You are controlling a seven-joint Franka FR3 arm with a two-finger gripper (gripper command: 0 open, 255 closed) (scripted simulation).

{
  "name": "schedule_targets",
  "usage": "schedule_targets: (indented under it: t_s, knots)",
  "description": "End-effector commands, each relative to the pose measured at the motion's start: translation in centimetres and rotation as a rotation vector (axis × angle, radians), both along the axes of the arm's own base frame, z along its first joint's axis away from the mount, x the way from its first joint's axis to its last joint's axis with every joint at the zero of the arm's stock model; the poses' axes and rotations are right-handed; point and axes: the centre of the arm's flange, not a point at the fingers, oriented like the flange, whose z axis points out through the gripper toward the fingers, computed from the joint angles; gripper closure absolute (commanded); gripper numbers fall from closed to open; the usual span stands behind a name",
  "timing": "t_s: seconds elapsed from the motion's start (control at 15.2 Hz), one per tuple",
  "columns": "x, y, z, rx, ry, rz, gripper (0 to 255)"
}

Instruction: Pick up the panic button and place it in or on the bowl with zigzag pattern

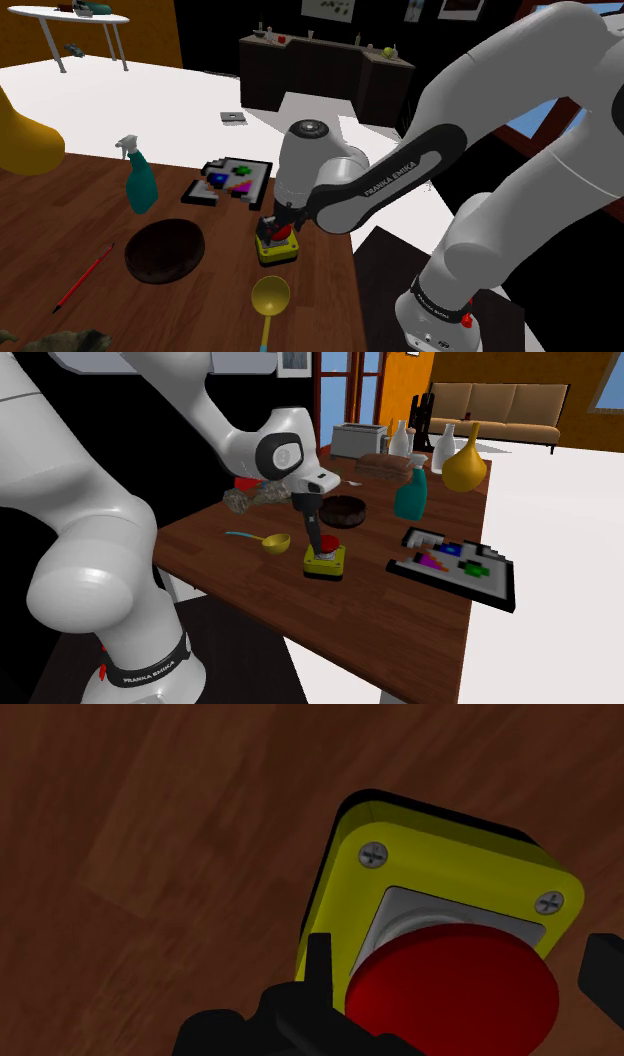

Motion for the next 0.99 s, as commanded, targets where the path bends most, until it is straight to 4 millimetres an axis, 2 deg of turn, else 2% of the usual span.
schedule_targets:
  t_s: [0.0,0.33,0.4,0.92]
  knots:
    - [0.06,0.06,-0.21,0.001,0.000,0.000,0]
    - [0.06,0.06,-0.21,0.001,0.000,0.000,0]
    - [0.06,0.06,-0.21,0.001,0.000,0.000,255]
    - [0.02,0.07,-0.29,0.001,-0.001,0.000,255]
